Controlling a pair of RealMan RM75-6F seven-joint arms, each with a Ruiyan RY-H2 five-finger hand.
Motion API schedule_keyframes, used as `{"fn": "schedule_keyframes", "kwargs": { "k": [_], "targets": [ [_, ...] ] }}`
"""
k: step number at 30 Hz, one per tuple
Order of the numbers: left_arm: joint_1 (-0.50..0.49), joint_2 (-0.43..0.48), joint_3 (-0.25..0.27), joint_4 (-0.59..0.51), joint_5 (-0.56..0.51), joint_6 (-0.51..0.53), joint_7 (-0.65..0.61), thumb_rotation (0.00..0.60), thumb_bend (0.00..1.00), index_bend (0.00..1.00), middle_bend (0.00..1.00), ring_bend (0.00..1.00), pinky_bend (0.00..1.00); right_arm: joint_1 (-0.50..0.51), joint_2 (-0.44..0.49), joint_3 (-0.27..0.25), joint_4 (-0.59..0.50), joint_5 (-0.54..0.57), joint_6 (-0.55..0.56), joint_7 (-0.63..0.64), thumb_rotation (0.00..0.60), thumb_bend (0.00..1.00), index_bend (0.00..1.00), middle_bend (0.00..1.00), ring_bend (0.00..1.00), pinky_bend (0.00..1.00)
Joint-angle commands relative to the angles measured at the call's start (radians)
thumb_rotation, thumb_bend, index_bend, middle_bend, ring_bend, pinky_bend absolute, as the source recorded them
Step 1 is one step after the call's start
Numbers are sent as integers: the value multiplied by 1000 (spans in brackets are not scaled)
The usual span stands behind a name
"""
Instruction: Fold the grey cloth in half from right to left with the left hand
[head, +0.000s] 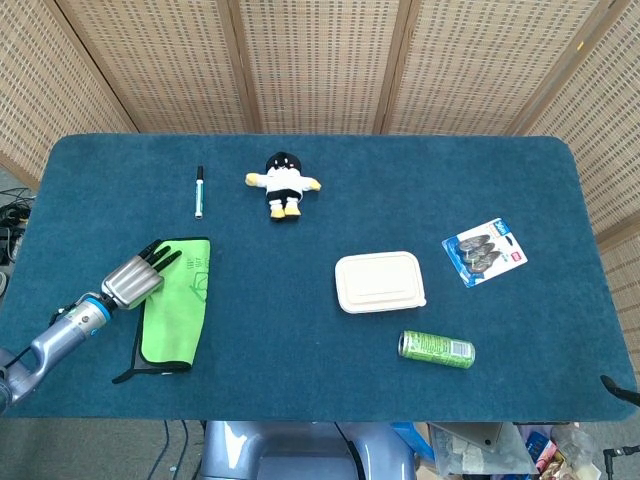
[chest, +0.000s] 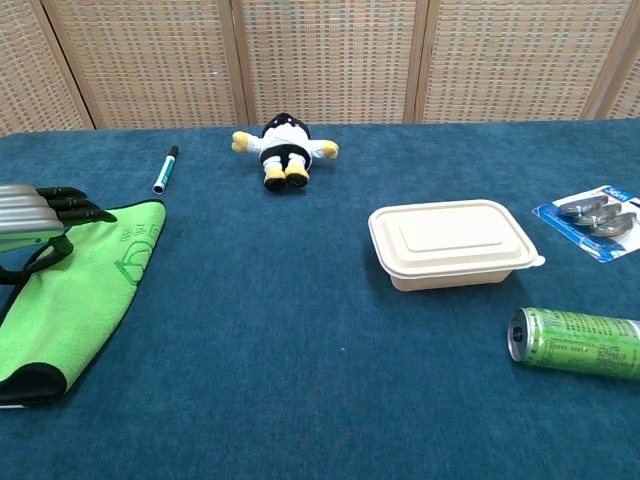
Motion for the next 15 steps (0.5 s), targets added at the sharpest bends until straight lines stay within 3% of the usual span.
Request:
{"fn": "schedule_keyframes", "kwargs": {
  "k": [1, 3, 5, 8, 15],
  "targets": [
    [1, 4, 1, -1, 1, 1, 2, 600, 663, 260, 0, 0, 0, 0, 0, 0, 0, 0, 0, -1, 600, 0, 0, 0, 0, 0],
    [1, 8, 2, -6, 2, -1, 0, 600, 662, 64, 0, 0, 0, 0, 1, -1, -1, -1, -1, 0, 600, 0, 0, 0, 0, 0],
    [1, 12, 2, -12, 3, -1, -4, 600, 661, 4, 0, 0, 0, 0, 1, -1, -2, -1, -1, 0, 600, 0, 0, 0, 0, 0],
    [0, 19, 4, -21, 5, -2, -3, 600, 623, 0, 0, 0, 0, 0, 2, -1, -3, -2, -1, 0, 600, 0, 0, 0, 0, 0],
    [8, 50, 0, -53, 13, 50, -4, 600, 352, 0, 0, 0, 0, -3, 7, -4, -9, -10, 5, 4, 600, 0, 0, 0, 0, 0]
  ]
}}
